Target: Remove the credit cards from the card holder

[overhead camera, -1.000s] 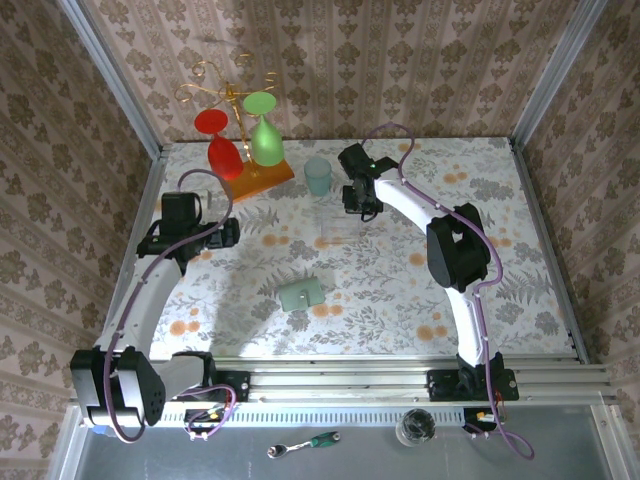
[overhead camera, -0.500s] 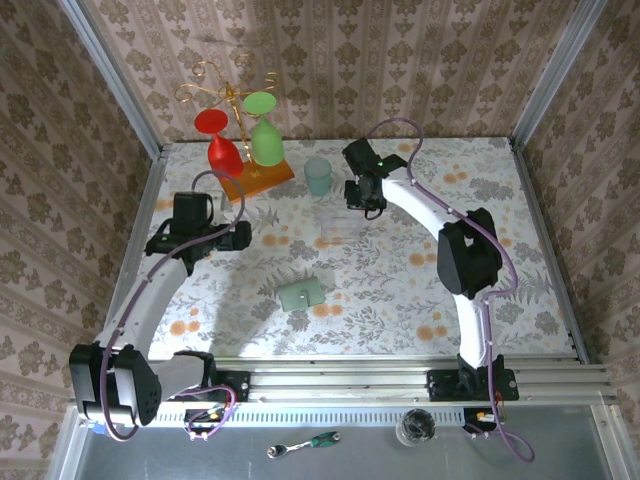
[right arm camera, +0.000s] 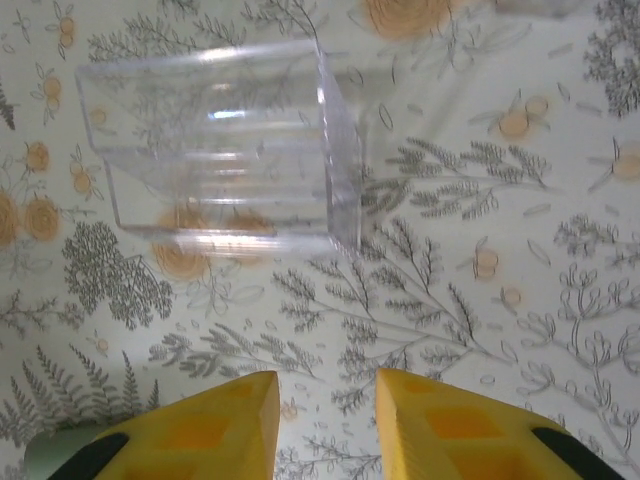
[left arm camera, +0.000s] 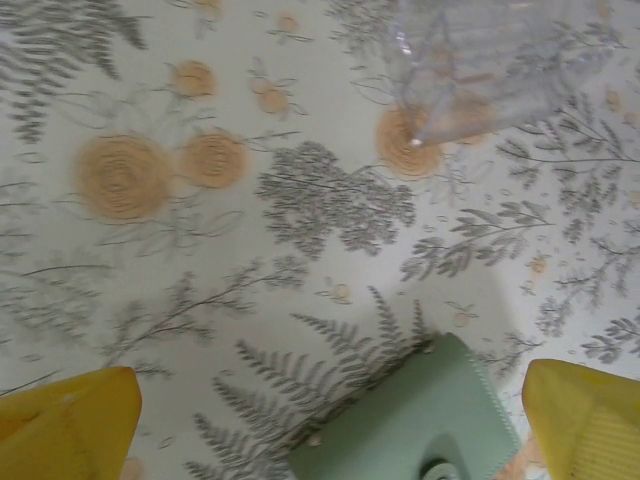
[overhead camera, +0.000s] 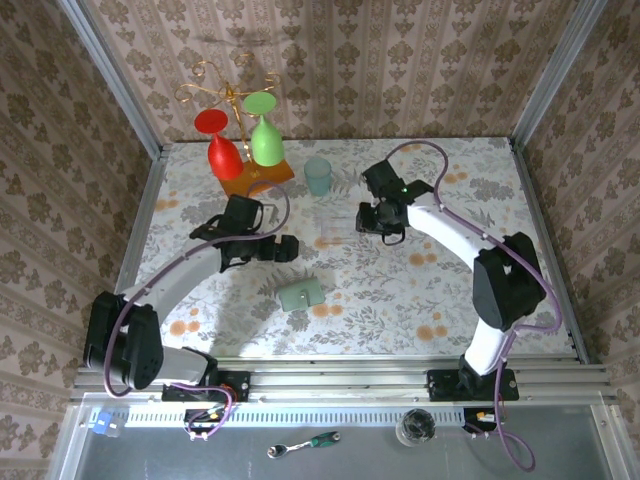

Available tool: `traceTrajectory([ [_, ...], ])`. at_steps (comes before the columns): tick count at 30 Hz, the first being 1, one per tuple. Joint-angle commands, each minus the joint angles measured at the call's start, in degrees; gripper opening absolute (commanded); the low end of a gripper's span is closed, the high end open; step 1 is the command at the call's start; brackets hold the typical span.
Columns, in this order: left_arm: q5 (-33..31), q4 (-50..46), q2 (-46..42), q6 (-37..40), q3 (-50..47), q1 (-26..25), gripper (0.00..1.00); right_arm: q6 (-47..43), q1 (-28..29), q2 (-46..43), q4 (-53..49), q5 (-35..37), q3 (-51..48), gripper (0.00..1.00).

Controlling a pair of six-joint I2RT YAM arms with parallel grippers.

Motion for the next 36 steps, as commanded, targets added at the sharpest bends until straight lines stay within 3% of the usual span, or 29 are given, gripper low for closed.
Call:
traceTrajectory([
  [1, 4.4, 5.1, 1.8, -4.0, -2.1, -2.4, 0.98, 2.1, 0.4, -4.0, 3.4, -2.8, -4.3, 0.34],
  [13, 5.5, 8.8, 9.0, -7.3, -5.6, -7.0, 0.99, 4.0, 1.5, -7.3, 5.2, -3.3, -10.5, 0.40],
  [23, 7.8, 12.2, 5.7, -11.3, -12.3, -9.0, 0.99, 4.2, 2.8, -5.8, 4.8, -3.5, -8.7, 0.43],
  [30, 5.1, 8.6, 2.3, -12.8, -13.8, -12.3, 0.98, 3.7, 3.4, -5.1, 3.5, -3.7, -7.0, 0.44],
  [36, 5.3, 10.9, 0.3, -17.9, -16.1, -15.6, 0.95, 3.6, 3.7, -5.2, 2.8, -3.4, -6.9, 0.44],
])
